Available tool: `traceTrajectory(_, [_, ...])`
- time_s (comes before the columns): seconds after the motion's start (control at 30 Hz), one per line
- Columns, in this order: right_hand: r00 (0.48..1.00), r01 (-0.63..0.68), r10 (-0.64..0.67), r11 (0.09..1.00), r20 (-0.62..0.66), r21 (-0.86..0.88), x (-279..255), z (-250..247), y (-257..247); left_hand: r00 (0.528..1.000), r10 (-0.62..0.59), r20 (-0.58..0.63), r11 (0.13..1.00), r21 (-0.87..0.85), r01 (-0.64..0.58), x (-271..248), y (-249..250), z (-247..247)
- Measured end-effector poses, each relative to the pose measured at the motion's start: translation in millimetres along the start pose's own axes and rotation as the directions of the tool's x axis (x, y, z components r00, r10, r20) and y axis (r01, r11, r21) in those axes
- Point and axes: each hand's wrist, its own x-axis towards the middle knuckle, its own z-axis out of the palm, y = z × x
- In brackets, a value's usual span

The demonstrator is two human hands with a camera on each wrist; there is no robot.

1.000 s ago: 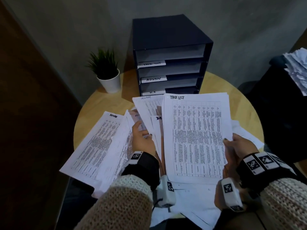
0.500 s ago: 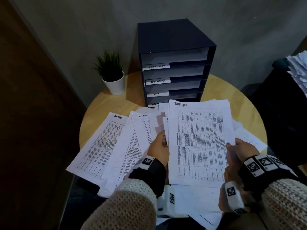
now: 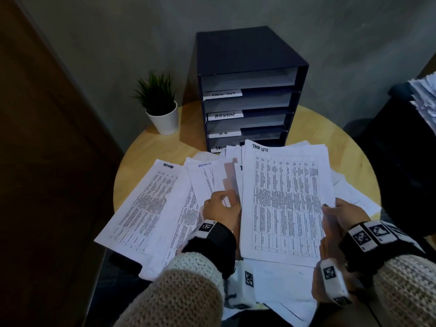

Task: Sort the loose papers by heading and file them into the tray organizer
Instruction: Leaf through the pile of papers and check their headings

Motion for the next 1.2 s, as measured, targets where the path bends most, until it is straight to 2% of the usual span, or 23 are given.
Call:
traceTrajectory(0.1, [1.0, 0.005, -0.005, 1.0, -0.011, 0.011, -1, 1, -1, 0.998, -0.068, -0.004, 0.987, -0.143, 0.067, 4, 0, -1])
traceTrajectory(0.2, [1.0, -0.009, 0.009, 0.999, -0.002, 0.042, 0, 2, 0, 0.99, -0.131, 0.055, 0.962, -0.234, 0.14, 7, -4, 1])
traceTrajectory(0.27, [1.0, -0.026, 0.026, 0.995, 0.001, 0.096, 0, 3, 1, 0.994, -0.081, 0.068, 0.98, -0.175, 0.092, 7, -5, 3])
traceTrajectory(0.37, [1.0, -0.025, 0.026, 0.993, -0.006, 0.113, 1, 4, 3, 0.999, 0.045, 0.017, 0.997, -0.066, -0.044, 10, -10, 5])
traceTrajectory(0.43, [1.0, -0.013, 0.014, 0.996, -0.013, 0.089, 0, 5, 1, 0.996, 0.084, -0.022, 0.996, 0.013, -0.084, 9, -8, 4])
traceTrajectory(0.6, [1.0, 0.008, -0.008, 1.0, -0.019, 0.01, -5, 3, -4, 0.993, 0.08, -0.084, 0.995, 0.064, -0.075, 11, -1, -6])
traceTrajectory(0.73, [1.0, 0.011, -0.012, 0.999, -0.018, -0.05, -10, 1, -7, 0.992, 0.087, -0.095, 0.975, 0.212, -0.065, 17, -4, -15])
traceTrajectory(0.87, [1.0, -0.005, 0.006, 0.996, 0.01, -0.093, -13, 0, -11, 0.97, 0.097, -0.224, 0.989, 0.129, -0.069, 20, -5, -27])
traceTrajectory(0.93, [1.0, -0.017, 0.018, 0.993, 0.007, -0.119, -14, -1, -14, 0.946, 0.144, -0.291, 0.987, 0.105, -0.117, 18, 3, -34])
traceTrajectory(1.03, [0.999, -0.037, 0.039, 0.989, 0.009, -0.144, -22, -3, -20, 0.89, 0.299, -0.344, 0.954, 0.134, -0.268, 9, 21, -42])
traceTrajectory(1.13, [0.999, -0.05, 0.052, 0.988, 0.007, -0.144, -27, -4, -23, 0.758, 0.521, -0.393, 0.847, 0.129, -0.515, -7, 42, -48])
traceTrajectory(1.2, [0.999, -0.045, 0.045, 0.989, -0.006, -0.138, -27, -3, -22, 0.67, 0.63, -0.392, 0.76, 0.132, -0.637, -18, 53, -48])
